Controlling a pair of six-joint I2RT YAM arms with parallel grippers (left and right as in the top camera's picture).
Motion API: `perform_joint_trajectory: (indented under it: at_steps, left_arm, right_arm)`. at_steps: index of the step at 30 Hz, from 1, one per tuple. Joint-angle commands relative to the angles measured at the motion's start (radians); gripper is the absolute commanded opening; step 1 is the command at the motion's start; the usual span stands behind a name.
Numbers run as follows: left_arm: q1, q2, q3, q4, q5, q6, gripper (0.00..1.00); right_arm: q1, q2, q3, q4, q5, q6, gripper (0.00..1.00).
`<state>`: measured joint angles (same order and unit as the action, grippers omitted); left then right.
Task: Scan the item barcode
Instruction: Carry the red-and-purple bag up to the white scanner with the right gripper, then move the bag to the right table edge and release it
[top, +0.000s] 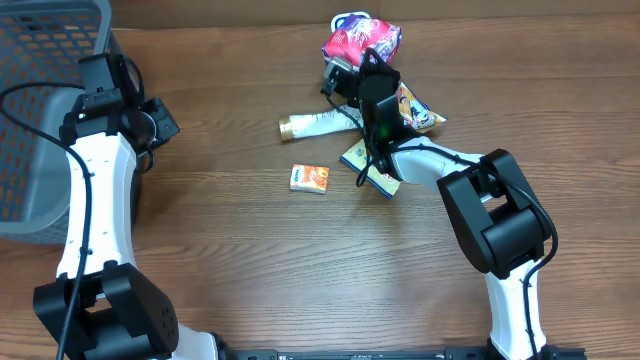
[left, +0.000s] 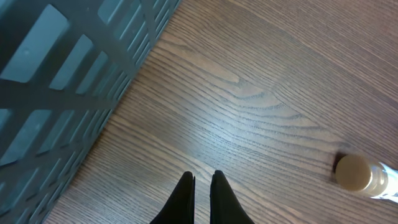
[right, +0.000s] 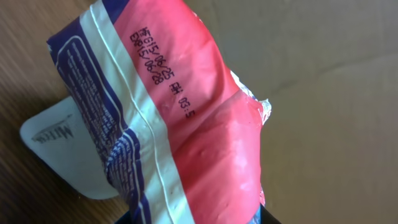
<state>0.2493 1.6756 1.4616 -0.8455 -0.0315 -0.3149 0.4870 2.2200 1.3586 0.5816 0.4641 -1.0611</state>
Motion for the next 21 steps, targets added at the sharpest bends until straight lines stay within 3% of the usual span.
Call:
perform_joint_trajectory:
  at_steps: [1, 8, 11, 13, 17, 18, 21]
  left_arm:
    - [0.01, -0.025, 0.022, 0.005, -0.031, 0.001, 0.04]
    - [0.01, -0.025, 0.022, -0.015, -0.027, -0.001, 0.04]
    - [0.009, -0.025, 0.022, -0.029, -0.022, 0.0, 0.05]
    - [0.006, -0.025, 0.022, -0.034, -0.02, -0.003, 0.05]
    - [-0.01, -0.025, 0.022, -0.043, -0.02, -0.003, 0.05]
    - [-0.02, -0.025, 0.022, -0.048, -0.019, -0.003, 0.05]
    - [-0.039, -0.025, 0.023, -0.047, 0.005, 0.009, 0.05]
  right_arm:
    - [0.013, 0.008, 0.025, 0.012, 0.125, 0.119, 0.04]
    - [0.025, -0.161, 0.025, 0.01, 0.225, 0.182, 0.04]
    - [0.011, -0.288, 0.025, -0.124, 0.354, 0.327, 0.04]
    - [-0.018, -0.396, 0.025, -0.367, 0.451, 0.583, 0.04]
    - [-0.092, -0.53, 0.025, -0.78, 0.459, 0.912, 0.04]
    - [-0.154, -0.576, 0.025, -0.954, 0.459, 1.027, 0.04]
    - [-0.26, -0.605, 0.025, -1.137, 0.458, 1.147, 0.04]
